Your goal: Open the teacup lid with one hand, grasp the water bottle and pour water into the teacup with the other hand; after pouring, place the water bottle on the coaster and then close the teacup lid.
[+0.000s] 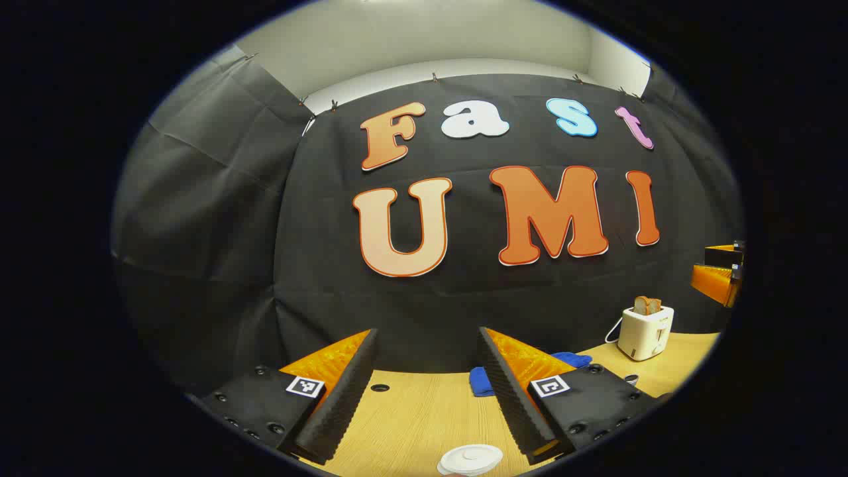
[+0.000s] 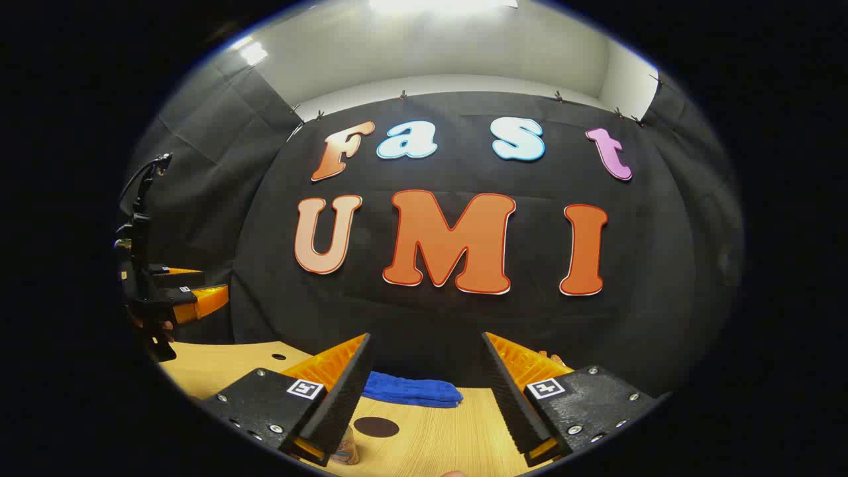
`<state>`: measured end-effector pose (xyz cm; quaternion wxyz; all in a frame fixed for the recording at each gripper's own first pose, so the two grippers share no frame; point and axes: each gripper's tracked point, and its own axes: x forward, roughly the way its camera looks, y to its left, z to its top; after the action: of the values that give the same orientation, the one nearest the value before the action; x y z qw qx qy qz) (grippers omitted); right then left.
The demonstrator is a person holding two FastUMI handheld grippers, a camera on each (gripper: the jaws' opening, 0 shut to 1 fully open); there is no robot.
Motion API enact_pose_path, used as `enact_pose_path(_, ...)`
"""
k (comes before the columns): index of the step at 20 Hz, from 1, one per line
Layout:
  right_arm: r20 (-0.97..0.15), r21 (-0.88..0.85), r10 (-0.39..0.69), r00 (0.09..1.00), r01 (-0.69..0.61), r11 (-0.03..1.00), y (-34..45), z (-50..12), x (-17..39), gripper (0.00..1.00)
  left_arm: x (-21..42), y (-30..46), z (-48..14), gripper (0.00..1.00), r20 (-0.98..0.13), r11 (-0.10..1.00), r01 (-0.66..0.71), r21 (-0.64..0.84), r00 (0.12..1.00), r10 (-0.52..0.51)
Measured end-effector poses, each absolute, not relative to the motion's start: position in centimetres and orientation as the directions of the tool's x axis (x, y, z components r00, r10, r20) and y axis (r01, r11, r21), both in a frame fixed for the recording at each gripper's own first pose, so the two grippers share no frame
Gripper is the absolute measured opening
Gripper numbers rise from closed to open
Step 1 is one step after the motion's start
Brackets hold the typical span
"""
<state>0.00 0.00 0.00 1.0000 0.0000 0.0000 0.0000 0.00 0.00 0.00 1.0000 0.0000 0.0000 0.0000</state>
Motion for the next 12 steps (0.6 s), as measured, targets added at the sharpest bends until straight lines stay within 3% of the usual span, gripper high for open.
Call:
enact_pose_path(1,-0.001,0.000,0.001,1.000,-0.001,1.000,-0.04,-0.04,0.00,0.96,-0.02,0.01,0.09,0.94,0.000,1.000,0.000,-0.001,1.000,0.000)
enact_pose_path(2,-0.003,0.001,0.003,1.000,-0.003,1.000,0.12,-0.15,0.00,0.96,-0.06,0.04,0.03,1.00,0.000,1.000,0.000,-0.001,1.000,0.000)
enact_pose_path(12,-0.011,-0.008,0.006,1.000,-0.006,1.000,0.23,0.19,-0.03,0.96,0.10,0.44,0.70,1.00,0.006,1.000,0.005,-0.025,1.000,-0.005)
